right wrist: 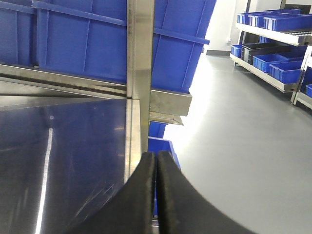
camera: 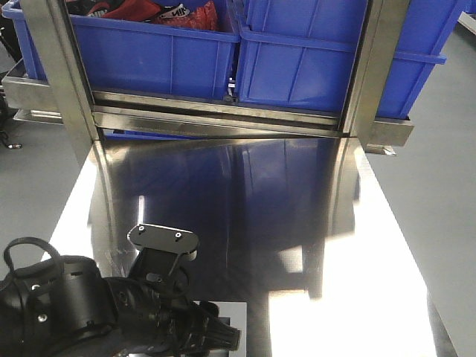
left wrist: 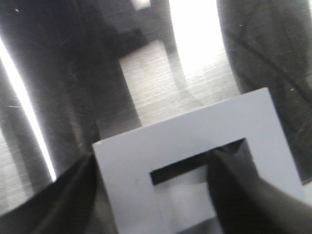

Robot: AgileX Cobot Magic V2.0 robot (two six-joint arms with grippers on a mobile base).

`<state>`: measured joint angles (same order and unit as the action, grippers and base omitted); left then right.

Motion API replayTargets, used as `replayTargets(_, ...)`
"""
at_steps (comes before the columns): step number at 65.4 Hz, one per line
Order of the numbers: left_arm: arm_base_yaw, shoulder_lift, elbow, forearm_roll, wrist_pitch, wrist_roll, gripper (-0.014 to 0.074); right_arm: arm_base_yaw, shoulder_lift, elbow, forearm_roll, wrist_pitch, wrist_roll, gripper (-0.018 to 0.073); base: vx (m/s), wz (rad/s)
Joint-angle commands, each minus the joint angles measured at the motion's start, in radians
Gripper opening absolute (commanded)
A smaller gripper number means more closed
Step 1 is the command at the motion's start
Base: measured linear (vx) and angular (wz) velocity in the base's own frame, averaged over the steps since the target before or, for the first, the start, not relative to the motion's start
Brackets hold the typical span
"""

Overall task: Sort gray base to blue bin
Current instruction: 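Lower the left gripper onto the gray square frame block, then close the left gripper on the frame edge and lift it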

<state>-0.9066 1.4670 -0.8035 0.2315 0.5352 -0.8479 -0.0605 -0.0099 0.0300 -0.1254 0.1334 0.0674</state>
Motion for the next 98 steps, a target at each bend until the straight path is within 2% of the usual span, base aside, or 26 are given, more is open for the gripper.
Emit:
replayTargets(1, -0.006, -0.016, -0.020, -0.014, 0.024, 0.014, 0.0286, -0.001, -0.015, 0.014, -0.009, -0.076, -0.006, -0.0009, 0.00, 0.00)
replayTargets(17, -0.006, -0.016, -0.020, -0.011, 0.026, 0.014, -0.0006, -0.001, -0.015, 0.014, -0.009, -0.076, -0.006, -0.0009, 0.00, 0.00)
replayTargets(33, -0.006, -0.033, -0.022, 0.002, -0.033, 0.014, -0.0007, -0.001, -0.015, 0.014, -0.009, -0.076, -0.006, -0.0009, 0.00, 0.00)
replayTargets(45, -0.006, -0.128, -0.022, 0.049, -0.083, 0.006, -0.0006, -0.001, -0.015, 0.014, -0.009, -0.076, -0.006, -0.0009, 0.00, 0.00)
replayTargets(62, -0.005, -0.300, -0.022, 0.103, -0.076, 0.006, -0.0005, -0.001, -0.015, 0.014, -0.009, -0.076, -0.006, -0.0009, 0.00, 0.00)
replayTargets(81, -0.005, -0.564, -0.022, 0.230, -0.033, 0.006, 0.0000, -0.001, -0.015, 0.014, -0.009, -0.076, -0.006, -0.0009, 0.00, 0.00)
replayTargets(98, -0.005, -0.788, -0.022, 0.259, 0.010, 0.006, 0.0001, -0.001, -0.015, 0.014, -0.009, -0.076, -0.006, -0.0009, 0.00, 0.00)
